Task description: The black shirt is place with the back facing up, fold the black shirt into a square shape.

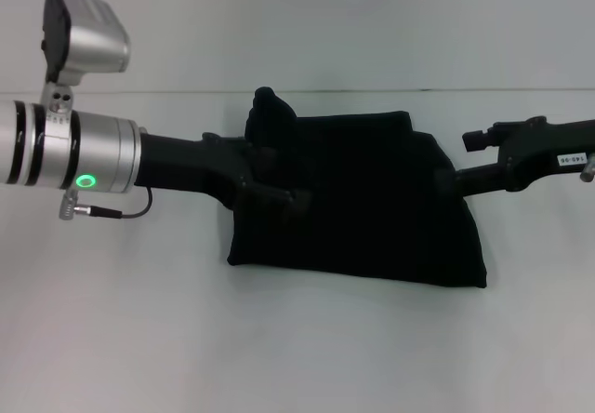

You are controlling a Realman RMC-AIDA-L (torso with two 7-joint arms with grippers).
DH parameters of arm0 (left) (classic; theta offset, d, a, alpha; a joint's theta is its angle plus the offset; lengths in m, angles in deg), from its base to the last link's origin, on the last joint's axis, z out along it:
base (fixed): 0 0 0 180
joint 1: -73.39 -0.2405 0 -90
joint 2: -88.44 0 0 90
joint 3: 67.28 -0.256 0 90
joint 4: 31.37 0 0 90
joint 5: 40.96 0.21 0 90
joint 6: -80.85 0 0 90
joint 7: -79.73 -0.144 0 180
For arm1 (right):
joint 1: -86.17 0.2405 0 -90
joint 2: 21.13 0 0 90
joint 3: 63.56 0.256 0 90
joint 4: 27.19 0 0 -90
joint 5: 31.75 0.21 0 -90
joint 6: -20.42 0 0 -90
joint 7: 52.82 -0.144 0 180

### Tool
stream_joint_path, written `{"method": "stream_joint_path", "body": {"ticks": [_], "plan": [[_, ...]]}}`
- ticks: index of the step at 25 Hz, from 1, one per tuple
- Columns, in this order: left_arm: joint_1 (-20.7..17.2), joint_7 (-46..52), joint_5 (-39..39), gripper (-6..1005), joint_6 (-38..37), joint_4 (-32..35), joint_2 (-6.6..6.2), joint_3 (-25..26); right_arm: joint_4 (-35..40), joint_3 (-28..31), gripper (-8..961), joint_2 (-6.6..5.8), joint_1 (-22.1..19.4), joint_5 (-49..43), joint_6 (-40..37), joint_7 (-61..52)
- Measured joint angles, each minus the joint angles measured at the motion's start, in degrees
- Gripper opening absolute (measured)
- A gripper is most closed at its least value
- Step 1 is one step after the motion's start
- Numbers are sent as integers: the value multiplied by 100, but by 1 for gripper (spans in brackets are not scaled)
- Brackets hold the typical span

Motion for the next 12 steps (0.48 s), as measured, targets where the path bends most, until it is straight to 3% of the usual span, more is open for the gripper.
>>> {"method": "stream_joint_path", "body": {"ticks": [6,12], "plan": [[6,157,238,950,147,39,111,-4,-8,7,931,98,-29,-66,208,-18],[-29,159,214,949,53,34,116,50,-20,40,930,114,-49,-55,243,-22]]}}
